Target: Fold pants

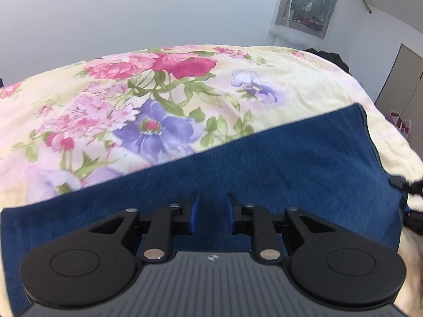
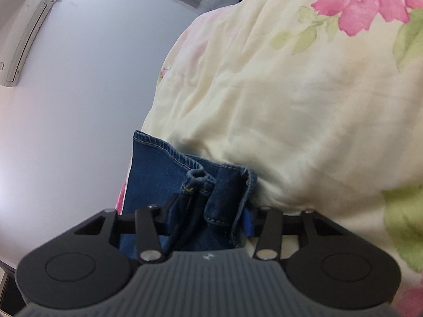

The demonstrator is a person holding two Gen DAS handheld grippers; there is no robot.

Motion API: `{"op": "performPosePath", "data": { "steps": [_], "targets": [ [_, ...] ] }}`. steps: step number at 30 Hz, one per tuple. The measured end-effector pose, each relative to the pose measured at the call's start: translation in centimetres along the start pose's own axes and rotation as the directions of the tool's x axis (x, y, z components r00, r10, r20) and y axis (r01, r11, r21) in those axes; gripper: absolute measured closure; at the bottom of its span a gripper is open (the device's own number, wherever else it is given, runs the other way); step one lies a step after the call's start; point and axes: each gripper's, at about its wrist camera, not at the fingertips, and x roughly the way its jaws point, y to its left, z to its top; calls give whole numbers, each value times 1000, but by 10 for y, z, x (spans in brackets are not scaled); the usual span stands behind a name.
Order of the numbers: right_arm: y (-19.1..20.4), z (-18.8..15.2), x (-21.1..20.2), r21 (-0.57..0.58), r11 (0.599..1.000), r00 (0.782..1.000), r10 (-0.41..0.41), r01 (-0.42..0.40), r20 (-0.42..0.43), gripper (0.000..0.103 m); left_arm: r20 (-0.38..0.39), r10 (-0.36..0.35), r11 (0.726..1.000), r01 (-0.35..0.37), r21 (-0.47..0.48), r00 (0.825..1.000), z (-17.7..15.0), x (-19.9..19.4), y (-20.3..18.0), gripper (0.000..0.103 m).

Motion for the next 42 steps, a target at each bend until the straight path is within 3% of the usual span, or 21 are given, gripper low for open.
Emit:
{"op": "performPosePath", "data": {
  "steps": [5, 10, 13, 15, 20, 25, 33, 37, 42],
  "targets": [
    [14, 3, -7, -122, 993, 1000, 8, -8, 4, 82, -2, 33, 999, -33, 34, 999, 22, 30, -7, 77],
    [43, 6, -15, -237, 971, 1000, -9, 11, 7, 86, -8, 72, 997, -72, 40, 997, 28, 53, -13, 78],
    [56, 11, -17, -281, 959, 1000, -26, 25, -2, 86, 0, 90, 995, -90, 32, 996, 27, 46, -15, 78],
    [63, 14, -16, -297, 954, 999, -39, 35, -9, 86, -1, 97, 992, -97, 76, 995, 20, 29, -24, 78],
    [85, 12, -20, -351, 935, 999, -51, 47, -1, 87, -28, 23, 990, -18, 141, 999, -20, -14, -52, 78],
    [114, 9, -31, -421, 906, 999, -46, 46, 10, 87, -68, -70, 993, 76, 93, 995, -58, -38, -70, 84],
    [187, -25, -59, -631, 775, 999, -1, 24, 36, 88, -113, -169, 985, 172, 16, 979, -66, -70, -60, 84],
    [230, -57, -68, -738, 674, 998, 25, 25, 56, 88, -69, -134, 991, 133, -18, 989, -68, -116, -22, 84],
    [283, -110, -72, -838, 546, 998, 47, 17, 51, 88, 1, -24, 997, 24, -68, 1000, -66, -179, 45, 84]
  ]
}}
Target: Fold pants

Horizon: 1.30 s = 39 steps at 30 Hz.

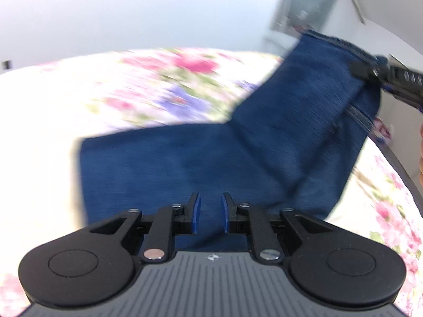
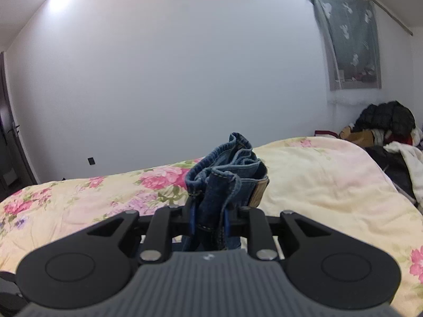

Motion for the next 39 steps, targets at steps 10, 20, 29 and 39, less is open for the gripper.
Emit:
{"op": "performPosePath", "data": {
  "steps": [10, 20, 29, 39],
  "targets": [
    [175, -37, 19, -274, 955, 991, 91, -114, -94, 88, 57, 114, 979, -102, -176, 992, -30, -71, 115, 78],
    [259, -173, 69, -449, 859, 919, 61, -248, -391, 87, 11, 76, 966, -71, -248, 997, -74, -75, 167, 76],
    [262, -155, 66, -312, 897, 859, 126, -312, -497, 60, 26, -38, 961, 44, -272, 999, -73, -74, 167, 75],
    [206, -95, 54, -50, 958, 846, 225, -283, -483, 50, 61, -94, 959, 107, -262, 994, -26, -47, 147, 69]
  ]
}}
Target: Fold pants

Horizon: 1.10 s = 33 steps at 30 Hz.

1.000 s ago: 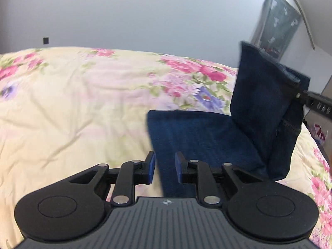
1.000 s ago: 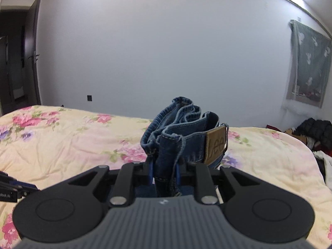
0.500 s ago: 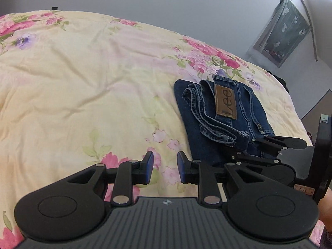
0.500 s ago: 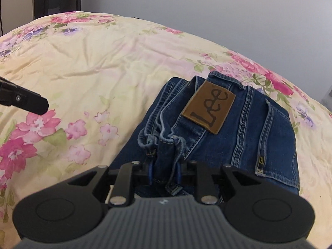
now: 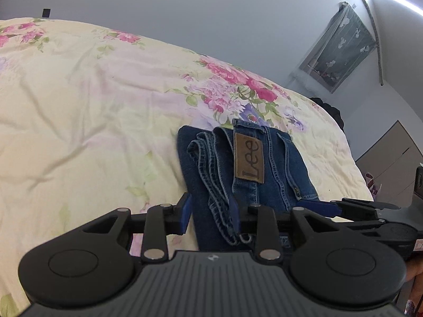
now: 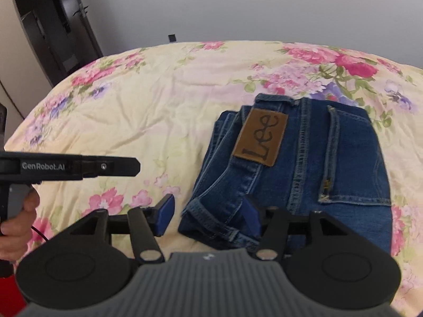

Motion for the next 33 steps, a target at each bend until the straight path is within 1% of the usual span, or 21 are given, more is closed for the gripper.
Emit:
{"op": "performPosePath", "data": {
  "steps": [2, 3, 5, 6, 9, 13, 16, 19, 20, 21, 22, 23, 24, 26, 28, 29, 30, 31, 33],
  "targets": [
    [-20, 8, -4, 12, 996, 996, -84, 84, 28, 51, 8, -19, 1000, 19, 10, 1000, 11, 13, -10, 69],
    [-30, 12, -4, 15, 992, 992, -125, 124, 36, 56, 10, -34, 999, 33, 11, 999, 17, 22, -14, 69],
    [-56, 16, -3, 48, 981, 981, -190, 188, 48, 64, 12, -63, 998, 63, 6, 998, 26, 40, -21, 68],
    [-70, 18, -3, 76, 976, 977, -206, 202, 48, 65, 14, -73, 997, 73, -3, 997, 30, 50, -23, 61],
    [-106, 17, -4, 150, 966, 974, -222, 212, 54, 65, 4, -92, 995, 92, -41, 996, 38, 82, -20, 52],
    [-127, 7, 0, 100, 958, 959, -276, 270, 60, 65, -16, -138, 985, 135, -107, 990, 44, 119, -8, 52],
    [-137, -3, 9, 76, 958, 959, -280, 275, 52, 65, -9, -171, 974, 168, -152, 985, 45, 134, -2, 52],
    [-147, -10, 12, 92, 962, 963, -263, 257, 62, 65, -4, -187, 965, 183, -190, 982, 45, 148, 0, 52],
    [-149, -11, 12, 107, 962, 963, -260, 252, 68, 65, -4, -199, 960, 195, -200, 980, 45, 150, 1, 56],
    [-153, -12, 12, 123, 961, 964, -257, 247, 70, 65, 1, -203, 959, 199, -200, 979, 45, 148, -1, 72],
    [-155, -12, 11, 144, 959, 964, -255, 243, 72, 65, 22, -191, 965, 192, -179, 981, 45, 142, -4, 80],
    [-157, -13, 9, 158, 958, 964, -255, 241, 76, 65, 52, -174, 974, 180, -135, 983, 45, 133, -10, 92],
    [-158, -13, 7, 167, 956, 963, -256, 240, 80, 65, 70, -161, 981, 167, -95, 985, 46, 124, -17, 93],
    [-157, -13, -2, 172, 953, 958, -268, 248, 100, 65, 102, -141, 990, 139, 30, 985, 51, 101, -38, 94],
    [-155, -12, -10, 165, 957, 959, -258, 237, 118, 77, 97, -126, 989, 118, 93, 987, 55, 84, -47, 94],
    [-154, -12, -13, 160, 959, 960, -253, 233, 118, 86, 86, -109, 989, 99, 106, 990, 57, 81, -47, 94],
    [-152, -13, -14, 153, 962, 962, -246, 227, 119, 90, 74, -86, 991, 77, 113, 994, 58, 81, -45, 94],
    [-149, -14, -14, 139, 967, 966, -230, 214, 114, 91, 64, -55, 992, 47, 113, 996, 58, 84, -40, 94],
    [-140, -17, -10, 108, 975, 975, -204, 194, 89, 98, 34, -2, 996, -1, 94, 999, 55, 96, -26, 94]
  ]
}}
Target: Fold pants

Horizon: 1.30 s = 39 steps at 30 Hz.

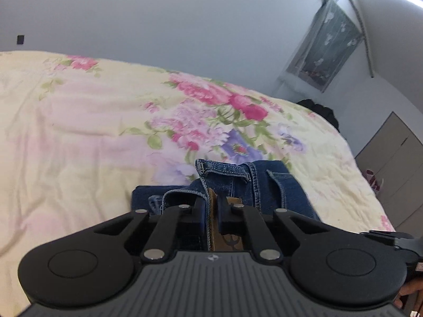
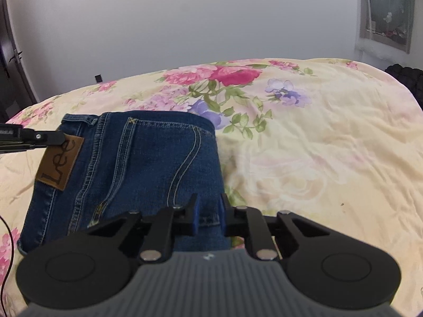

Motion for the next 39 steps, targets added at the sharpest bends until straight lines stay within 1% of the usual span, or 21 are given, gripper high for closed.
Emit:
{"op": "performPosePath", "data": {
  "steps": [2, 4, 6, 8, 10, 12, 14, 16, 19, 20, 22, 24, 26, 27, 29, 30, 31, 34, 36, 39],
  "targets": [
    [12, -6, 4, -44, 999, 1000, -16, 16, -1, 97, -16, 22, 1000, -22, 22, 1000, -5, 11, 8, 93],
    [17, -9, 11, -59, 998, 1000, -29, 28, -11, 97, -34, 36, 999, -35, 31, 999, -10, 23, 14, 93],
    [18, -15, 24, -48, 999, 999, -4, 2, -48, 97, -50, 50, 998, -49, 26, 997, -14, 34, 19, 92],
    [19, -21, 42, -65, 998, 996, -18, 13, -89, 98, -65, 53, 998, -51, 37, 996, -18, 43, 24, 91],
    [20, -31, 56, -82, 996, 994, -36, 27, -104, 98, -70, 44, 998, -41, 46, 997, -20, 47, 28, 89],
    [19, -31, 60, -72, 997, 993, -36, 28, -110, 99, -70, 50, 997, -46, 55, 996, -21, 46, 27, 86],
    [15, -25, 55, -48, 999, 992, -21, 15, -122, 99, -78, 72, 995, -67, 76, 994, -18, 43, 22, 82],
    [11, -18, 43, -16, 1000, 993, -1, -1, -116, 99, -84, 90, 994, -84, 76, 992, -13, 32, 15, 82],
    [-1, -13, 8, 57, 998, 998, 23, -20, -52, 97, -52, 158, 977, -148, 153, 986, -14, 6, -4, 82],
    [-4, -14, -4, 62, 998, 999, 23, -21, -33, 97, -34, 165, 972, -157, 175, 986, -17, -5, -11, 82],
    [-9, -20, -24, 67, 997, 999, 30, -28, -19, 97, -16, 140, 970, -133, 205, 990, -26, -25, -24, 82],
    [-11, -30, -37, 65, 998, 1000, 22, -21, -16, 97, -14, 127, 961, -119, 249, 992, -39, -38, -38, 82],
    [-11, -41, -45, 44, 999, 1000, -6, 7, -15, 97, -24, 134, 946, -121, 300, 991, -55, -44, -50, 83],
    [-10, -46, -48, 32, 999, 1000, -24, 25, -18, 97, -39, 148, 937, -128, 325, 988, -61, -43, -54, 86],
    [-9, -61, -54, 4, 998, 997, -57, 57, -44, 94, -76, 212, 919, -172, 355, 974, -76, -34, -56, 88],
    [-8, -68, -55, -8, 998, 996, -69, 69, -55, 90, -100, 235, 917, -186, 353, 967, -81, -28, -51, 89],
    [-6, -77, -56, -18, 998, 996, -68, 67, -64, 89, -113, 239, 922, -189, 339, 964, -86, -24, -44, 89],
    [-1, -95, -50, -43, 997, 994, -69, 66, -85, 89, -147, 225, 944, -178, 279, 963, -89, -17, -30, 88],
    [1, -101, -47, -38, 998, 996, -61, 58, -67, 87, -156, 226, 947, -180, 267, 961, -89, -15, -27, 87],
    [4, -100, -39, -16, 999, 998, -49, 49, -50, 84, -162, 227, 946, -178, 270, 960, -89, -13, -26, 87]
  ]
}}
